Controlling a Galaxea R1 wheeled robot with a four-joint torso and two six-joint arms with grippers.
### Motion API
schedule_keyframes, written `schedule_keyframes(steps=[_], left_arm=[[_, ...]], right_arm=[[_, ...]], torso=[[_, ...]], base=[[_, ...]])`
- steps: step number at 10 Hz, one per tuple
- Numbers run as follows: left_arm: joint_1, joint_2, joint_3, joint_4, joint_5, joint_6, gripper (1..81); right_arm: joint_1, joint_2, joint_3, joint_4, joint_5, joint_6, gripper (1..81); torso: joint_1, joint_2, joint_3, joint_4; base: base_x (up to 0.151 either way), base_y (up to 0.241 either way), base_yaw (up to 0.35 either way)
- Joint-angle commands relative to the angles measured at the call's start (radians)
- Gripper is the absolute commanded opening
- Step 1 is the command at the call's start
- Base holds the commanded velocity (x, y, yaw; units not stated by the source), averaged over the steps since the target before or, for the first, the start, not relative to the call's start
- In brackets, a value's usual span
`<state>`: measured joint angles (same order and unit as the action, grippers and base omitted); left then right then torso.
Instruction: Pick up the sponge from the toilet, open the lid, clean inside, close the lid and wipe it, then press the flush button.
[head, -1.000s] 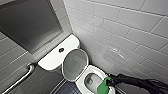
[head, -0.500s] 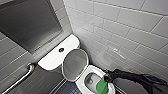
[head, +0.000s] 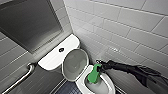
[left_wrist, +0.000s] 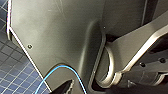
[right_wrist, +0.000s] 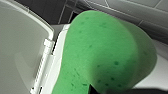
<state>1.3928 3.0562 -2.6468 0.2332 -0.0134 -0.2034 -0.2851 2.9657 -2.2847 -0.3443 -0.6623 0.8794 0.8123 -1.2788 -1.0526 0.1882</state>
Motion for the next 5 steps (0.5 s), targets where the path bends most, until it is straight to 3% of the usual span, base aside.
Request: schedule_keyframes(steps=[1, 5], left_arm=[[0.018, -0.002, 0.001, 0.005, 0.081, 0.009, 81.1], [0.018, -0.005, -0.001, 0.003, 0.081, 0.009, 81.1]], right_arm=[[0.195, 0.006, 0.001, -0.085, -0.036, -0.039, 1.0], [0.146, 0.002, -0.038, -0.09, -0.023, -0.045, 1.0]], torso=[[0.0, 0.0, 0.0, 0.0], [0.0, 0.0, 0.0, 0.0]], base=[[0.0, 0.0, 0.0], [0.0, 0.0, 0.0]])
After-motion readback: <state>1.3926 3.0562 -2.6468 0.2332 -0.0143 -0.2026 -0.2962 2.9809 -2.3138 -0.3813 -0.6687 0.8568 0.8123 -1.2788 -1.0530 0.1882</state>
